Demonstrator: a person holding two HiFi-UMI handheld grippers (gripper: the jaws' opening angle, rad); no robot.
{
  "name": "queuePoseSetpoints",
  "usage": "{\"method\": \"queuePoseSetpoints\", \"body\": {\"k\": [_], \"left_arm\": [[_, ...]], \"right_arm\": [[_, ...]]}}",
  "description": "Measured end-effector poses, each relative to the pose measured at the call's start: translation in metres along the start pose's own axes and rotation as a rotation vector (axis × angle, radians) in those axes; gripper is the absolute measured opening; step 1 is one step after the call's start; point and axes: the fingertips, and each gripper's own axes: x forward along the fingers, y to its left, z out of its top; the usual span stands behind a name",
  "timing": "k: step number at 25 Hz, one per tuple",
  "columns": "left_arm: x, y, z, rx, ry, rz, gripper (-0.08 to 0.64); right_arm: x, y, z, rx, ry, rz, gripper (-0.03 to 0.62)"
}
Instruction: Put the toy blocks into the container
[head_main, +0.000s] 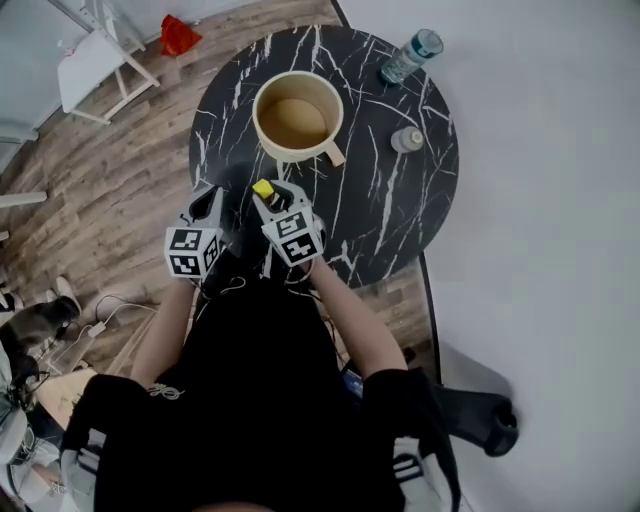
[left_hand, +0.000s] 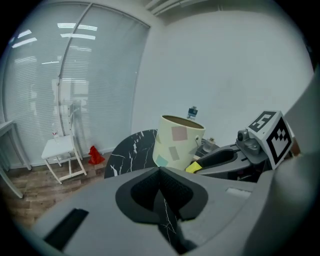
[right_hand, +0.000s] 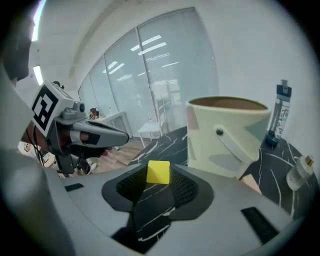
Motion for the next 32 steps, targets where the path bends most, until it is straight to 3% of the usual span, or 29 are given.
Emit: {"method": "queuePoseSetpoints", "body": {"k": [8, 12, 23, 32], "left_arm": [[-0.011, 0.018, 0.059, 0.045, -0.113, 0.047, -0.002], [-0.010, 0.017, 0.088, 0.059, -0.155, 0.035, -0.002], [0.014, -0.017, 0.159, 0.160, -0.244, -0.082, -0.002], [0.039, -0.042, 0.182, 0.228, -0.239, -0.206, -0.002]], "right_arm": [[-0.019, 0.013, 0.079, -0.057, -0.160, -0.006, 0.132], [-0.037, 0.004, 0.114, -0.064, -0.242, -0.041, 0.132], [-0.087, -0.049, 0.160, -0.012, -0.379, -0.212, 0.132], [-0.098, -0.090, 0.159, 0.056, -0.388, -0.352, 0.133]]}}
